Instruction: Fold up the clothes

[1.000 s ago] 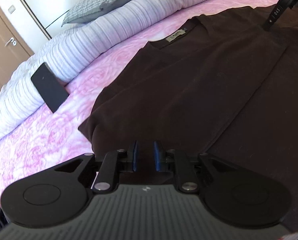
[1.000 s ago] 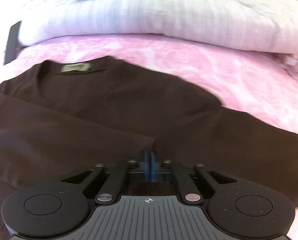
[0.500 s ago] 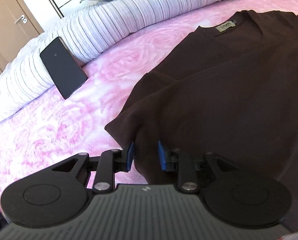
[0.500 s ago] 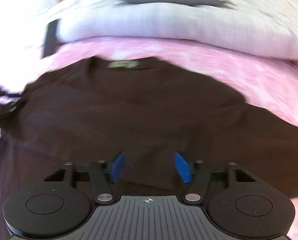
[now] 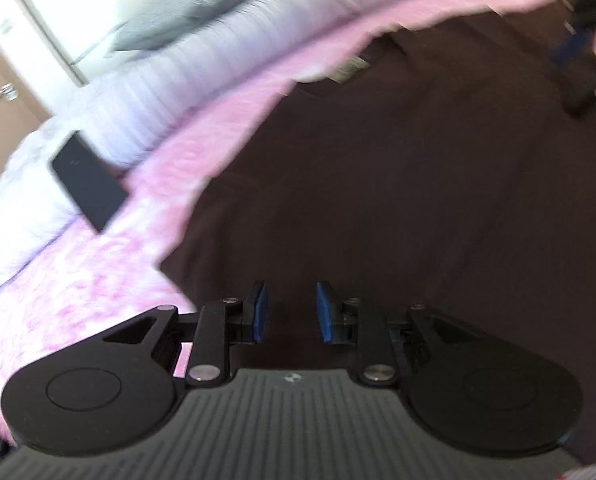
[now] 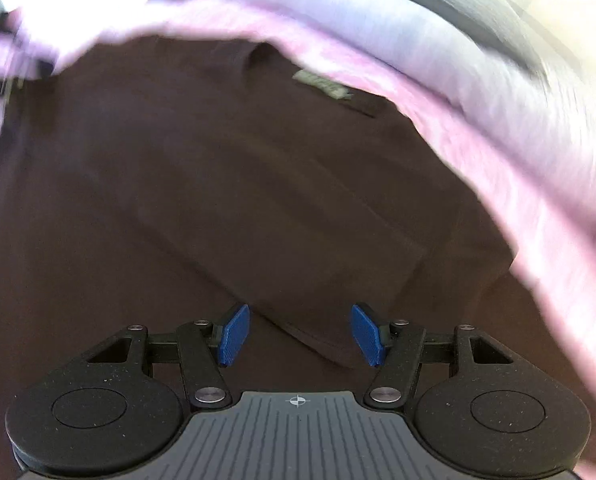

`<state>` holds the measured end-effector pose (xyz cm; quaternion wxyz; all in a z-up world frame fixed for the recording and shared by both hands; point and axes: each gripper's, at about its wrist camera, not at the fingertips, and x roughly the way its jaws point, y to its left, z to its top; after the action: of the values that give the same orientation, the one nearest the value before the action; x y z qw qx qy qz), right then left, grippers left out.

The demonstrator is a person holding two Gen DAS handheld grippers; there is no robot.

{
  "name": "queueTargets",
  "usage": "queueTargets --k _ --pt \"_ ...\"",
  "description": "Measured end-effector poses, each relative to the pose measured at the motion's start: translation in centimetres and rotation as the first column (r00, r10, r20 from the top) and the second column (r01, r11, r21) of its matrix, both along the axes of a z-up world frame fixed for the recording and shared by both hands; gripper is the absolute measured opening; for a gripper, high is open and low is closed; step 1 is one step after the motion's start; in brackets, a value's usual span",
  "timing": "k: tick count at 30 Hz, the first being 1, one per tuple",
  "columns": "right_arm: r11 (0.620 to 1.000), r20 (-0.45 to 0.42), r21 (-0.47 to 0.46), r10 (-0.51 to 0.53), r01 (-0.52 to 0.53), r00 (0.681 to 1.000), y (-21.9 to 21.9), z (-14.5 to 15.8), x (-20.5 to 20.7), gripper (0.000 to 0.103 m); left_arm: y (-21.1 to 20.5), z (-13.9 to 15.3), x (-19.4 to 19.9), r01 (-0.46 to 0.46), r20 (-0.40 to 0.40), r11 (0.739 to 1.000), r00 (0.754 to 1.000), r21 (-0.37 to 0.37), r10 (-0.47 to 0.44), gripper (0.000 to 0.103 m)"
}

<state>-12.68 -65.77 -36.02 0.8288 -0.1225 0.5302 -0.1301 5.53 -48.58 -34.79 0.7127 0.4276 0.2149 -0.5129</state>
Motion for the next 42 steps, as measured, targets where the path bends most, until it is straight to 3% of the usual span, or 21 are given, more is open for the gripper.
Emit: queueTargets --k 4,7,9,12,17,23,29,31,37,42 --pt "0.996 -0.019 -0.024 0.08 -0.081 0.997 -0.3 -0.9 -1.2 0.06 0.5 -1.0 -0.9 0.0 0.025 1.0 1.0 0.003 0.0 0.021" --pt "0.995 -0.006 0.087 -0.045 0.046 0.999 -2.1 -0.6 -1.7 0.06 0.4 -0.2 -1.2 -0.042 -0.012 0.999 0.999 0.024 0.042 0.021" --pt "0.965 -0.021 0.195 -0.173 0.174 0.985 -3.5 -0.5 -2.3 0.061 0.6 0.7 -1.7 -0.073 -0.038 0.997 0.996 0.037 0.075 0.021" --pt "0.892 -0.071 0.314 -0.32 0.326 0.945 -4.8 0.1 -3.8 0.061 1.0 2.4 -2.8 -0.129 -0.064 0.991 0.989 0.044 0.132 0.023" --pt "0.852 -0.037 0.376 -0.379 0.364 0.925 -3.7 2.1 -8.7 0.061 2.3 5.0 -7.0 -0.239 -0.124 0.97 0.962 0.053 0.244 0.027" --pt "0.742 -0.053 0.472 -0.515 0.476 0.856 -2.9 3.6 -16.2 0.061 3.8 6.6 -14.1 -0.213 -0.103 0.972 0.969 0.095 0.223 0.028" --pt "0.696 -0.056 0.474 -0.588 0.54 0.807 -1.4 6.4 -21.4 0.061 4.6 9.3 -17.0 -0.207 -0.114 0.976 0.97 0.068 0.213 0.033" --pt "0.671 -0.049 0.474 -0.626 0.57 0.778 -1.1 7.5 -22.6 0.061 4.9 10.0 -17.2 -0.198 -0.115 0.979 0.972 0.056 0.203 0.035" --pt "0.551 -0.019 0.505 -0.763 0.665 0.646 0.0 11.0 -25.4 0.061 6.7 11.9 -16.2 -0.213 -0.137 0.977 0.968 0.012 0.212 0.037" --pt "0.474 0.01 0.527 -0.834 0.706 0.552 0.7 12.7 -26.4 0.061 8.8 13.1 -15.9 -0.209 -0.132 0.978 0.969 -0.003 0.207 0.038"
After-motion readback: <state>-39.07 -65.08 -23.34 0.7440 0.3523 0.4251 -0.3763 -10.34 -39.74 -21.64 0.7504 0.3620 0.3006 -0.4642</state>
